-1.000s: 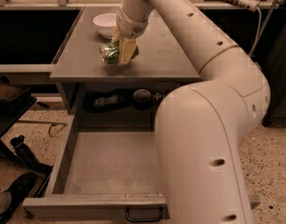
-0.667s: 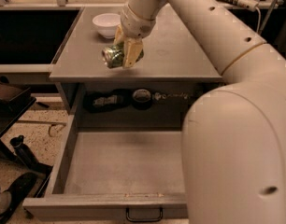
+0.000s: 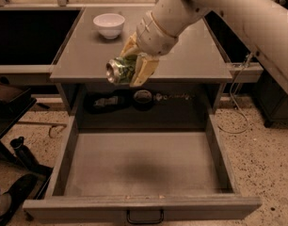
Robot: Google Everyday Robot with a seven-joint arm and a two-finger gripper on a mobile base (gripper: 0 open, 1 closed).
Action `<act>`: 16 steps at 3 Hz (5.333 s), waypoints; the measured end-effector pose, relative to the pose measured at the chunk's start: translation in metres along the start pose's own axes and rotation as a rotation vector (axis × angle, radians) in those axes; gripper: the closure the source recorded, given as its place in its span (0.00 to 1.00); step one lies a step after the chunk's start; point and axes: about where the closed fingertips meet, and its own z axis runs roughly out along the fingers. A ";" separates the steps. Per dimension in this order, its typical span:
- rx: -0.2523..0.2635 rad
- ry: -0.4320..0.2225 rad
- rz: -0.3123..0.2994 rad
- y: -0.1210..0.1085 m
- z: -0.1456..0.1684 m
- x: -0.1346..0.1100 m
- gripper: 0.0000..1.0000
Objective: Place green can into top drawer
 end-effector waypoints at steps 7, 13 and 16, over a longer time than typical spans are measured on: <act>0.211 0.184 0.229 0.074 0.086 0.023 1.00; 0.002 0.150 0.284 0.208 0.244 0.044 0.82; 0.002 0.150 0.284 0.208 0.244 0.044 0.12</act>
Offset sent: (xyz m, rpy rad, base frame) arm -0.0435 -0.0246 -0.0771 0.0046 -0.1653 -0.3653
